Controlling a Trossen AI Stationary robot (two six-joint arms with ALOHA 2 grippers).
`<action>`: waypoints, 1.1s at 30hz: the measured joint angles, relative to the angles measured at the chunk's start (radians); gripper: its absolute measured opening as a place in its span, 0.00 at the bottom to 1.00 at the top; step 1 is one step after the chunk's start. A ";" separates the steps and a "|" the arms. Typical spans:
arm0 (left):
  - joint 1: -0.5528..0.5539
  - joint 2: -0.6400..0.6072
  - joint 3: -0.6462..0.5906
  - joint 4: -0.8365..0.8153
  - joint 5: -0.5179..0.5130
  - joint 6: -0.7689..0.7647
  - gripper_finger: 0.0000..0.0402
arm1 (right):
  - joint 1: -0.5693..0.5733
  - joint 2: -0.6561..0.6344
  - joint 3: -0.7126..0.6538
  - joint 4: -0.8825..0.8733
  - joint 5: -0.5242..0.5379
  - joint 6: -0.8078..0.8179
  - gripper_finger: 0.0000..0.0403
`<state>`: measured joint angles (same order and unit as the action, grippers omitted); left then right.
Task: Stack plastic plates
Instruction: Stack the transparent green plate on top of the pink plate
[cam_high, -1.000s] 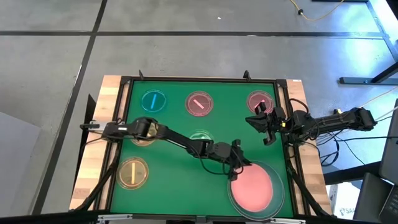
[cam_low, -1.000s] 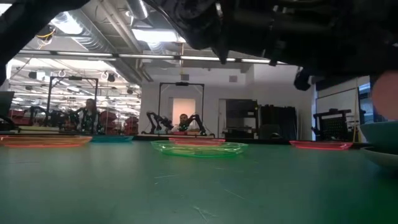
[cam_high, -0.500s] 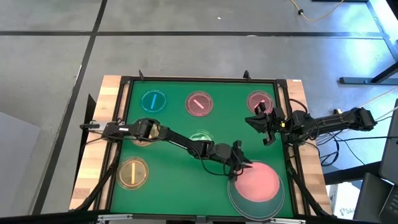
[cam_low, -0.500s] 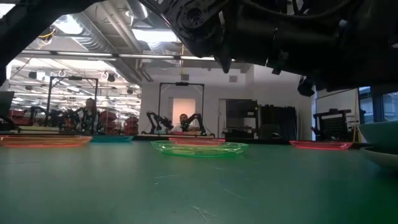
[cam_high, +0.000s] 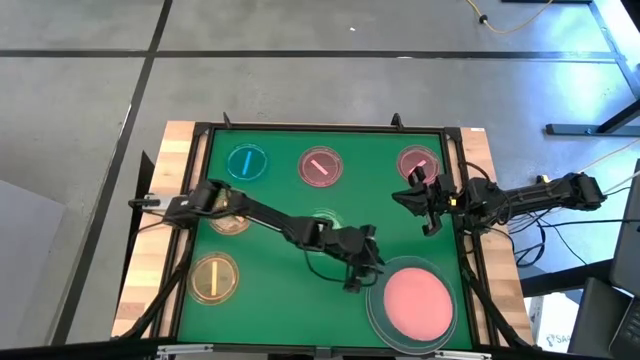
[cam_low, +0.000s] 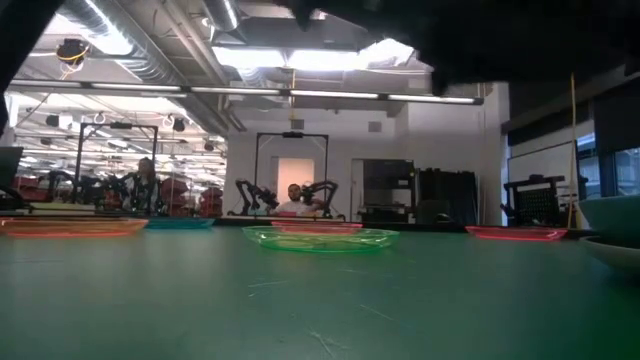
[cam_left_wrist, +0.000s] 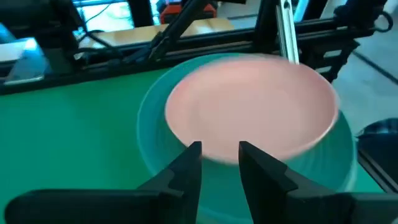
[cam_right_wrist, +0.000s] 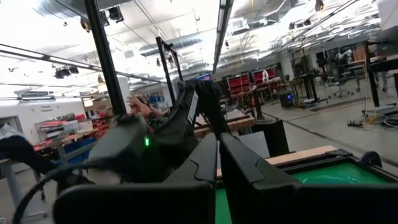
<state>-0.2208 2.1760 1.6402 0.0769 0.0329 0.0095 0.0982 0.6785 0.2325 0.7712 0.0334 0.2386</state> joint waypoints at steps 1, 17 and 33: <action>-0.006 -0.034 -0.042 0.009 -0.031 0.001 0.25 | 0.000 0.000 0.000 -0.009 0.000 0.000 0.04; -0.122 -0.613 -0.799 0.281 -0.312 0.001 0.25 | 0.000 0.000 0.000 -0.022 0.122 -0.011 0.04; -0.108 -0.611 -0.830 0.170 -0.328 0.032 0.25 | 0.000 0.046 0.000 -0.063 0.132 -0.055 0.04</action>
<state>-0.3289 1.5647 0.8101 0.2469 -0.2952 0.0416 0.0978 0.7243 0.2325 0.7087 0.1654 0.1833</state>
